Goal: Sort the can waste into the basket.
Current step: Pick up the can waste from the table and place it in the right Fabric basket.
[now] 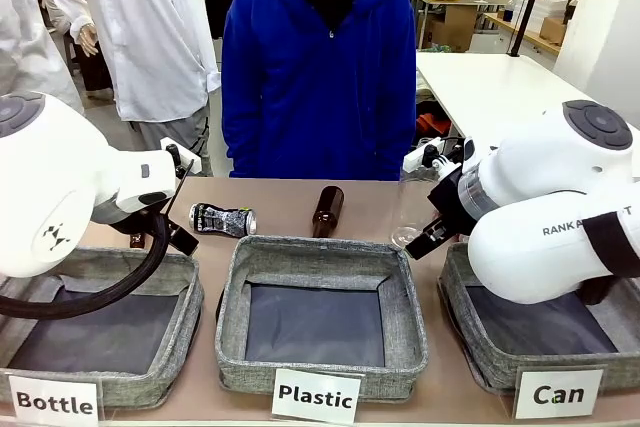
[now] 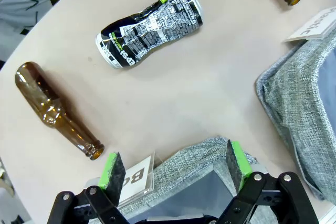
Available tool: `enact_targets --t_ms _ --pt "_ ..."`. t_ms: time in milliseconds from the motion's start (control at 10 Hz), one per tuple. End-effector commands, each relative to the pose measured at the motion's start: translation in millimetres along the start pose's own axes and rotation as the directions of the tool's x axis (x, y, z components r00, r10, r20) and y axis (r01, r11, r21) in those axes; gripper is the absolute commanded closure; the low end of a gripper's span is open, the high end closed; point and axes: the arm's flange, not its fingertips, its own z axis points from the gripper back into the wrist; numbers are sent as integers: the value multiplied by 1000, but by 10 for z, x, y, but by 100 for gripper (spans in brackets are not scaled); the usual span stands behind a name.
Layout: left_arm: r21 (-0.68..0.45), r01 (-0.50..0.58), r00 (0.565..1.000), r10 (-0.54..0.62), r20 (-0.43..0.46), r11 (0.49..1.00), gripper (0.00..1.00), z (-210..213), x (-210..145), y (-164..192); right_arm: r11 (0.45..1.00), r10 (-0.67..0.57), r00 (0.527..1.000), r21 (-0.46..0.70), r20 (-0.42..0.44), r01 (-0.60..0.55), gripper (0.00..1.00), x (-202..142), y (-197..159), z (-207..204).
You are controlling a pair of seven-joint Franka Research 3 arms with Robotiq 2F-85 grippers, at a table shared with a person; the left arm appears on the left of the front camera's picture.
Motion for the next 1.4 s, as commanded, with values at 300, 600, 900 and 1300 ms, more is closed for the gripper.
enact_targets --t_ms 300,600,900,1300 --pt "0 0 1000 0 0 1000 0 1 1 0 1000 -1 1000 0 0 1 0 0 -1 0" --pt "-202 61 998 -56 29 978 0 224 -41 -20 996 -33 999 90 30 30 0 -15 -12 209" --pt "-564 113 991 -48 128 818 0 886 -15 32 943 -90 994 327 56 67 0 -37 -103 887" --pt "-765 72 967 144 211 640 0 1761 -295 809 750 -250 959 652 131 107 0 -551 -675 1786"
